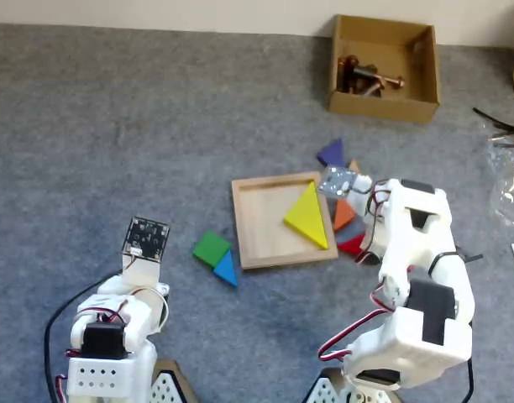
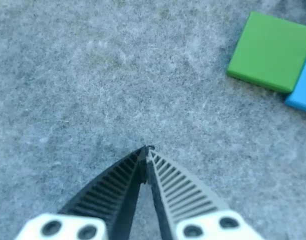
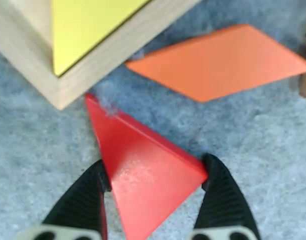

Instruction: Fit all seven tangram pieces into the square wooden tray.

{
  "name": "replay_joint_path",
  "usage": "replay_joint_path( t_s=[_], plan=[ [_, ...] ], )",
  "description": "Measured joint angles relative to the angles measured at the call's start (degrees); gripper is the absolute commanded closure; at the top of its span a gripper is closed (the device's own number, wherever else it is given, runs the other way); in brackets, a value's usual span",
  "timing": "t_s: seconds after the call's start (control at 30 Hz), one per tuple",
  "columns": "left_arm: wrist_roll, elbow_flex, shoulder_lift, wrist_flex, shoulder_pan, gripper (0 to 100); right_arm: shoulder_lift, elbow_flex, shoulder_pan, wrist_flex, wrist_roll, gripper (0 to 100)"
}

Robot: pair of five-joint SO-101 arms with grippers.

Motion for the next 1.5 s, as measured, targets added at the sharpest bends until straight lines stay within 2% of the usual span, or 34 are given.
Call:
replay_joint_path(
  t_s=[0.33, 0.67, 0.93, 1.13, 1.5],
  plan=[
    [0.0, 0.0, 0.0, 0.0, 0.0, 99, -0.1, 1.1, 0.0, 0.4, -9.1, 99.3],
    [0.0, 0.0, 0.0, 0.0, 0.0, 99, 0.3, -9.8, -1.9, 19.8, -10.4, 99.3],
    [0.0, 0.0, 0.0, 0.0, 0.0, 99, 0.3, -16.5, -3.3, 25.8, -10.4, 99.3],
    [0.0, 0.0, 0.0, 0.0, 0.0, 99, 0.3, -16.6, -8.4, 26.5, -11.2, 99.3],
    [0.0, 0.0, 0.0, 0.0, 0.0, 99, 0.3, -16.6, -24.5, 26.5, -19.0, 99.3]
  ],
)
